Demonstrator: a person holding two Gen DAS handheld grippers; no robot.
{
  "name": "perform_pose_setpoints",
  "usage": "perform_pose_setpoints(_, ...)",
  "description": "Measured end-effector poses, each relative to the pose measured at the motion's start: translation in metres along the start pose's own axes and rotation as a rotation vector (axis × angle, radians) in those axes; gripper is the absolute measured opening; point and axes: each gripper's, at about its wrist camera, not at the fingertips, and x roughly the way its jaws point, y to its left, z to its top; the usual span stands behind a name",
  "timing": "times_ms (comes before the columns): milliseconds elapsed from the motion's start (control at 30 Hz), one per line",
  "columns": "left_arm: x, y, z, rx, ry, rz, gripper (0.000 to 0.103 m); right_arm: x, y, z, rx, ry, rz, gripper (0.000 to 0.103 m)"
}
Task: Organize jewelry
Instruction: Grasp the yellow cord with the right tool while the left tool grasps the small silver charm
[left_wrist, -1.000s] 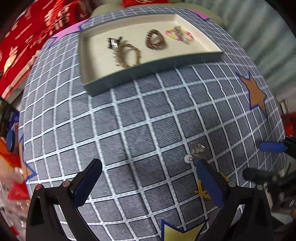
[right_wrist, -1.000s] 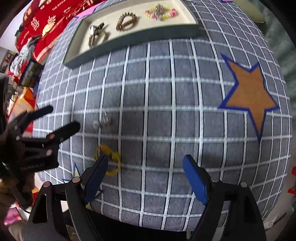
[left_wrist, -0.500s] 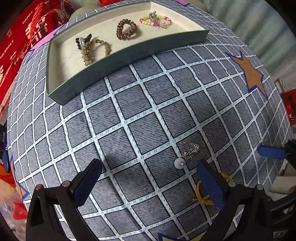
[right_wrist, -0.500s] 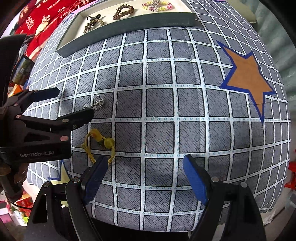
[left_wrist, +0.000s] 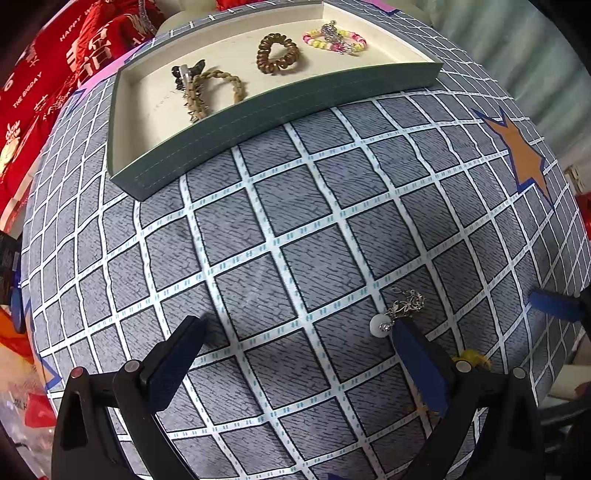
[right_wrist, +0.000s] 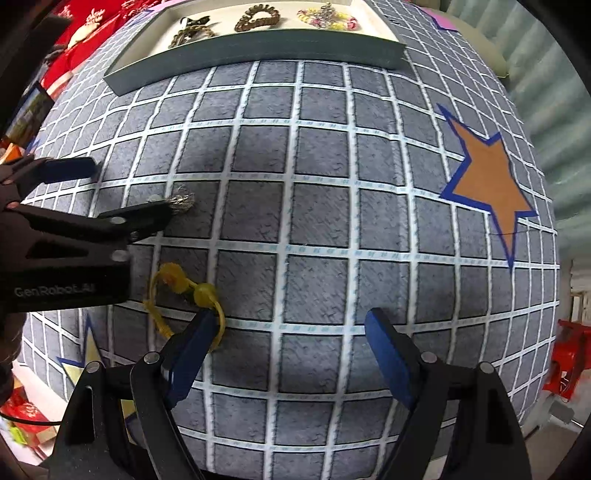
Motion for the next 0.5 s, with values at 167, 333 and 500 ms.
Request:
perform_pose_setpoints(167, -0.001, 0.022, -0.014, -0.021, 0.009, 0.033, 0.103, 0.005, -0.022, 0.001, 0.039, -0.005, -0.032, 0.085)
perform_pose_setpoints(333, -0.006, 0.006, -0.018, 0.016, 0.017, 0.074, 0.103, 0.006, -0.027, 0.001, 0.030, -0.011, 0.000, 0.070)
perform_pose_setpoints(500, -0.011, -0.008, -0.018, 0.066, 0.007, 0.061, 0.091, -0.001, -0.013, 0.002, -0.042, -0.030, 0.020, 0.042)
